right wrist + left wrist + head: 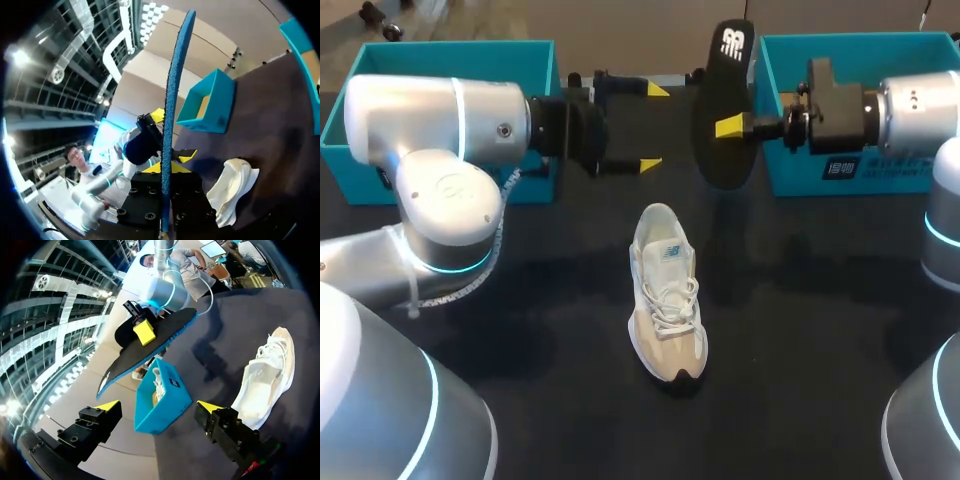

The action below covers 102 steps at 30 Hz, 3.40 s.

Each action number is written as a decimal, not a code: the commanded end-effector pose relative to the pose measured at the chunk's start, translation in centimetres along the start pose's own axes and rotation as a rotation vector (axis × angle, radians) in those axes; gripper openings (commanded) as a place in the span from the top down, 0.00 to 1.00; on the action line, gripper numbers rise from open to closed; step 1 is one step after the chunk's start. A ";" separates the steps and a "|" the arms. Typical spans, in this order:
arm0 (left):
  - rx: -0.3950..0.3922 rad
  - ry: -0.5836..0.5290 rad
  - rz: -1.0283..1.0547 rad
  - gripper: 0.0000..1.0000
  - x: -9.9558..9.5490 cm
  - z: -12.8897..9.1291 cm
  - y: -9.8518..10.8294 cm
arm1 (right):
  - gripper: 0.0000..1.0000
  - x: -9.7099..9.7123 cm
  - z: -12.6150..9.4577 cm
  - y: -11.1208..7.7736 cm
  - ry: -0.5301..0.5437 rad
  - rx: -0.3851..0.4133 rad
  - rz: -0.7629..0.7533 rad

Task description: Take the shoe out of the shoebox, open the shoe tongue, remove and reinsert the insole, then place the shoe into the shoebox

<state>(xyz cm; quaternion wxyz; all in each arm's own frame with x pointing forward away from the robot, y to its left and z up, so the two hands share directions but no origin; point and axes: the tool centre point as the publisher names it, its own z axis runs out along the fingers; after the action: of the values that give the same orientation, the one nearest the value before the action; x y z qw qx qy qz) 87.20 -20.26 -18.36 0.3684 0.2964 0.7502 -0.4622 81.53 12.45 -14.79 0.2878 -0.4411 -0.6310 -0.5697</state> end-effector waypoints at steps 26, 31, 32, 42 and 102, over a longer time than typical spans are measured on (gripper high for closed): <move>-0.204 0.389 -0.396 0.00 8.0 -4.5 1.7 | 1.00 -4.3 1.5 0.8 0.124 0.175 -0.300; -0.223 0.405 -0.459 0.00 9.2 -4.7 1.9 | 1.00 -6.1 2.2 0.3 0.140 0.135 -0.406; -0.231 0.416 -0.462 0.00 9.5 -4.7 1.9 | 1.00 -6.4 2.5 0.2 0.144 0.142 -0.436; -0.278 0.479 -0.526 0.00 11.7 -5.3 2.2 | 1.00 -7.4 3.8 -0.5 0.165 0.136 -0.541; -0.397 0.467 -0.701 0.00 19.0 -3.9 5.0 | 1.00 -10.7 11.9 -4.5 0.353 0.117 -0.564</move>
<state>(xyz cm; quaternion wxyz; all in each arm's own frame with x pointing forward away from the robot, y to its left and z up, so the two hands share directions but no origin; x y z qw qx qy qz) 79.44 -12.23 -34.83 0.0592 0.0454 0.9418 -0.3277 84.08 21.43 -28.13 0.2497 -0.1249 -0.7012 -0.6560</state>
